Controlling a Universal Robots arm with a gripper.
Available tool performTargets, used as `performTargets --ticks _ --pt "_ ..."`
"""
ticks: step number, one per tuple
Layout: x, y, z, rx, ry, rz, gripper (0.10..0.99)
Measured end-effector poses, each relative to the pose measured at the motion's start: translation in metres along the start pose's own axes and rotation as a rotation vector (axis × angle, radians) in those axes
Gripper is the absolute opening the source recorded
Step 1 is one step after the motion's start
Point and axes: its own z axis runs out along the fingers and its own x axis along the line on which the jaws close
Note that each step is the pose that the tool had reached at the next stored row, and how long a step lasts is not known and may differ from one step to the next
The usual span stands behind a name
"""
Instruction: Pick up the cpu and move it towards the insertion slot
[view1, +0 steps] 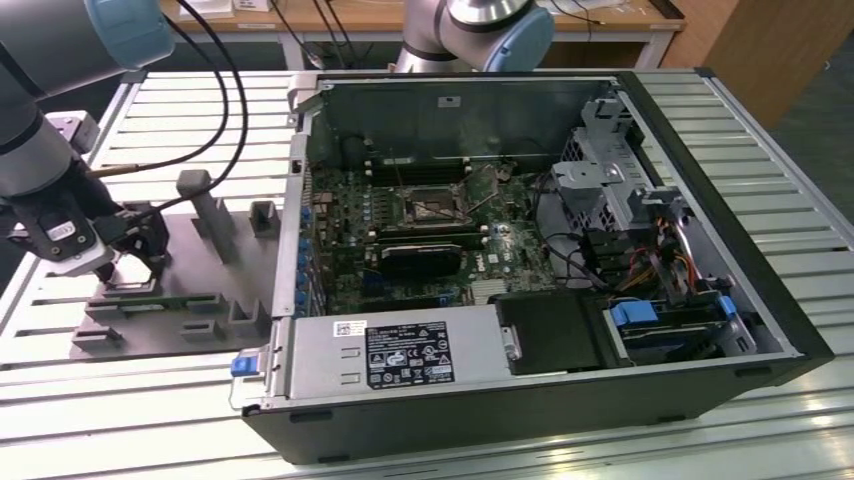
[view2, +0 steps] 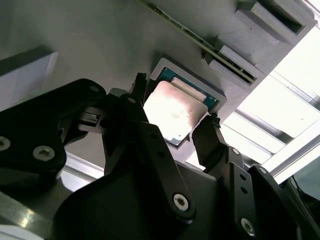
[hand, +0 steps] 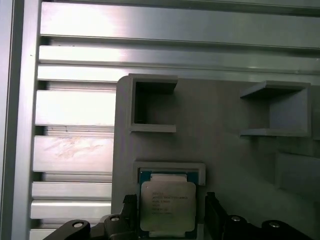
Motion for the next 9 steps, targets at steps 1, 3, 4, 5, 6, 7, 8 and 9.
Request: performTargets --ticks 1,3,4,5,6,7,8,9 --pt "0.0 0.0001 0.0005 0.0 0.0 0.0 0.647" --pt "0.0001 0.0002 0.0009 0.0 0.0003 0.0 0.647" --pt "0.0001 0.0002 0.0009 0.0 0.0002 0.0 0.647" --pt "0.0001 0.0002 0.001 0.0 0.0002 0.0 0.647" --pt "0.0001 0.0002 0.0011 0.0 0.0 0.0 0.647" --pt "0.0001 0.0002 0.0011 0.0 0.0001 0.0 0.647" --pt "0.0001 0.0002 0.0011 0.0 0.0002 0.0 0.635" --pt "0.0001 0.0002 0.0011 0.0 0.0001 0.0 0.635"
